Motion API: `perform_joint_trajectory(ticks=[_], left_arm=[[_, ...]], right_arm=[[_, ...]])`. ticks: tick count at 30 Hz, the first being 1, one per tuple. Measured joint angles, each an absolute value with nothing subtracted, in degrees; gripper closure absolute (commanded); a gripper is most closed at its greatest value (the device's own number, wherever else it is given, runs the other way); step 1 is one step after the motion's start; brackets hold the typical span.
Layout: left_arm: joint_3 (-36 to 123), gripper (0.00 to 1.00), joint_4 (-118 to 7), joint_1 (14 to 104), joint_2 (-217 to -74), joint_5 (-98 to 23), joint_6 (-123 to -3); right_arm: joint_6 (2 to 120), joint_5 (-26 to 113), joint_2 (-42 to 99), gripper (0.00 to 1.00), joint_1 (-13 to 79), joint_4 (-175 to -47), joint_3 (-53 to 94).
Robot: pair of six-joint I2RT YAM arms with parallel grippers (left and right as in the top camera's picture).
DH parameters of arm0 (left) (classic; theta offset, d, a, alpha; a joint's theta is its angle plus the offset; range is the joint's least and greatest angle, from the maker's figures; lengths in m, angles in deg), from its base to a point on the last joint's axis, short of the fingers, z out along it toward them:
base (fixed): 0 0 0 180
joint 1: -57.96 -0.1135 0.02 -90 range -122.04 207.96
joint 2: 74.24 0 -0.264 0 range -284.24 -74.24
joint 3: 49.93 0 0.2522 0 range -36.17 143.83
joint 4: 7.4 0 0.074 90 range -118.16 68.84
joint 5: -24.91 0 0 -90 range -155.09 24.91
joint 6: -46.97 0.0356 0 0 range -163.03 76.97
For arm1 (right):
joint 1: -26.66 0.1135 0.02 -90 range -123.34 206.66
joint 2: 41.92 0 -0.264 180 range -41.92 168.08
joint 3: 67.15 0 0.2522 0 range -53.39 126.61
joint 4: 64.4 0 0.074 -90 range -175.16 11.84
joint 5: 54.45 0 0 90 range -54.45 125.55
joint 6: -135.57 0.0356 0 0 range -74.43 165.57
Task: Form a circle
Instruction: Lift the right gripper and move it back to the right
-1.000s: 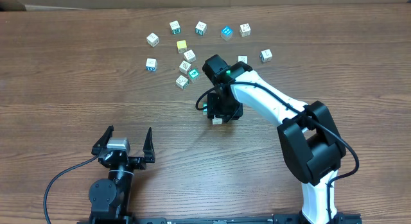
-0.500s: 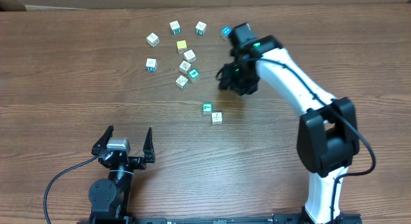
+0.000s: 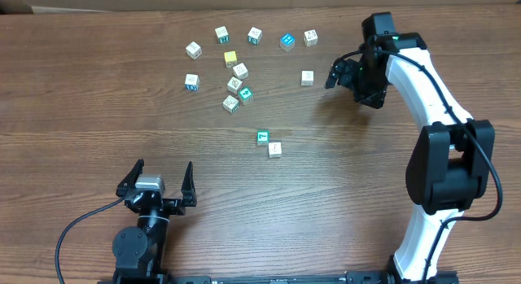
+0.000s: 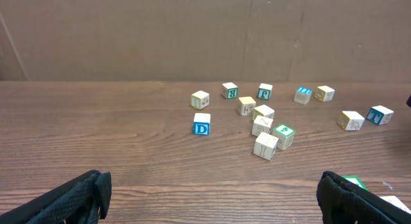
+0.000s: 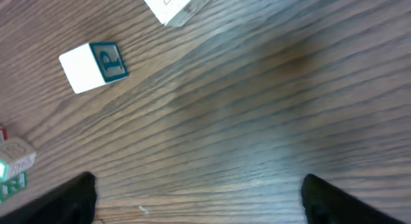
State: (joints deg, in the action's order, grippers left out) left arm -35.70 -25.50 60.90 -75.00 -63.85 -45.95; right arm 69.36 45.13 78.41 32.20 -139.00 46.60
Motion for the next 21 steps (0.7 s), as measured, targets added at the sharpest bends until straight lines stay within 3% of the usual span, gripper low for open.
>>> perform_joint_trajectory(ticks=[21], left_arm=[[-35.7, 0.0, -25.5, 60.9, -75.0, -63.9, -46.0]], right_arm=[[69.5, 45.0, 78.4, 0.0, 33.0, -137.4, 46.6]])
